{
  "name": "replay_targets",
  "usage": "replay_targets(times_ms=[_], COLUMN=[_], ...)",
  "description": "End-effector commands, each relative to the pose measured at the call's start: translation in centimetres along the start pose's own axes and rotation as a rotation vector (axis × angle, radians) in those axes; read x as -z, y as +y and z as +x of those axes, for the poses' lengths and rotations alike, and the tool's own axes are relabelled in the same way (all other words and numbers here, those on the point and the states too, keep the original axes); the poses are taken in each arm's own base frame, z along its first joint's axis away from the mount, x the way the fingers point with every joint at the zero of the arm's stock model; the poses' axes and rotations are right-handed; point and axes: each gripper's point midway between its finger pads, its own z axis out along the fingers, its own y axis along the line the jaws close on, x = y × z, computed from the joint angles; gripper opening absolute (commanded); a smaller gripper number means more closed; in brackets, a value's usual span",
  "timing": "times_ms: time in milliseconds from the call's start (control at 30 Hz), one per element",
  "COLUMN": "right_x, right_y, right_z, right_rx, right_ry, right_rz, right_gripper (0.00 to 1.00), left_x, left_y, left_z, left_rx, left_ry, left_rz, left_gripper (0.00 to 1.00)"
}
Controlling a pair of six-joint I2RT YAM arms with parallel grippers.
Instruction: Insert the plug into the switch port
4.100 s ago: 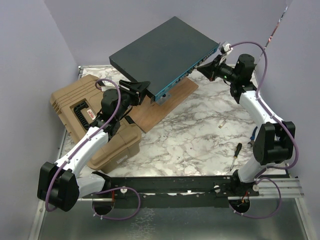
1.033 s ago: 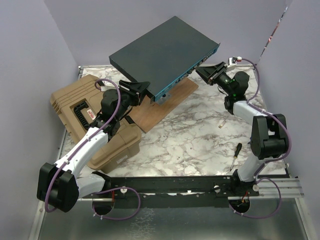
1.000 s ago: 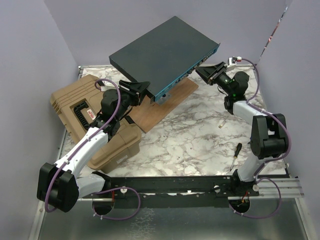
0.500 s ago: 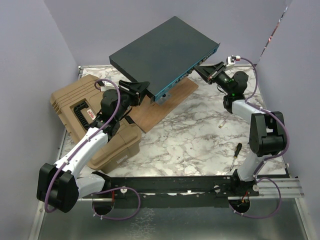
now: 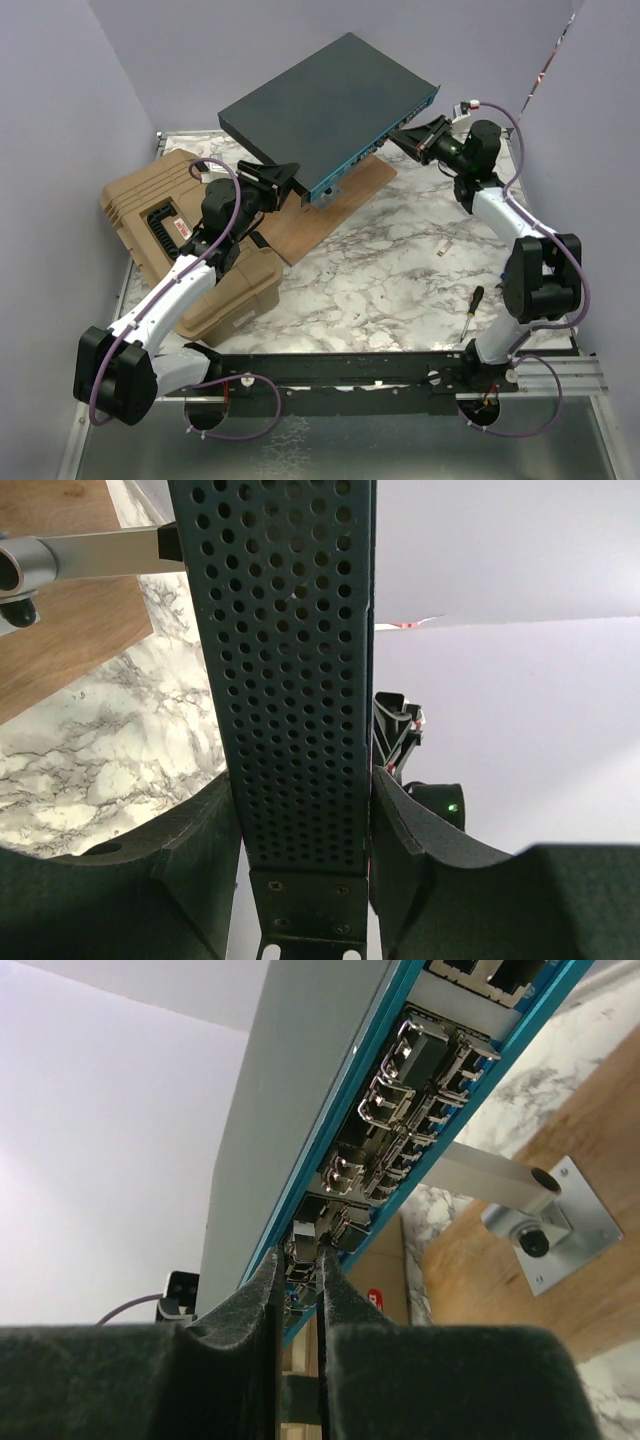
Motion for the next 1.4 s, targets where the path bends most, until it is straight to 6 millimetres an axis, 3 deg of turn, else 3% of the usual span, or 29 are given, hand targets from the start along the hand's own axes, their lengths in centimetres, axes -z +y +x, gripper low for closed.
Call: replay_targets(times_ms=[0, 167, 467, 967, 1200, 1367], right_x=[0.2, 0.8, 1.6, -2.5, -3.6, -1.9], right_y=[-1.6, -2.4, -1.3, 0.6, 1.6, 2.9], right_z=[-0.7, -1.6, -3.0, -1.0, -1.2, -2.2], right_rx=[0.025, 0.013, 0.041, -0.005, 0.035, 0.108], right_ry=[-0.021, -0.032, -0.056, 0.012, 0.004, -0.027], right_rz=[0.215, 0.36, 0.5, 0.43, 0.428, 0.406], right_gripper=[0.01, 0.01, 0.01, 0.01, 0.01, 0.16], left_x=[1.8, 1.8, 1.9, 1.9, 2.1, 2.2], left_y=[1.9, 2.1, 2.0, 1.7, 1.9, 1.7], left_z=[-0.8, -1.2, -1.3, -0.1, 0.1, -0.4], left_rx=[-0.053, -0.056, -0.067, -0.082, -0.078, -0.081], left_ry=[-0.029, -0.052, -0.058, -0.018, -0.016, -0.041], left_rz=[-0.071, -0.08, -0.08, -0.065, -0.067, -0.063], left_gripper=[0.0, 0.0, 0.0, 0.0, 0.0, 0.0])
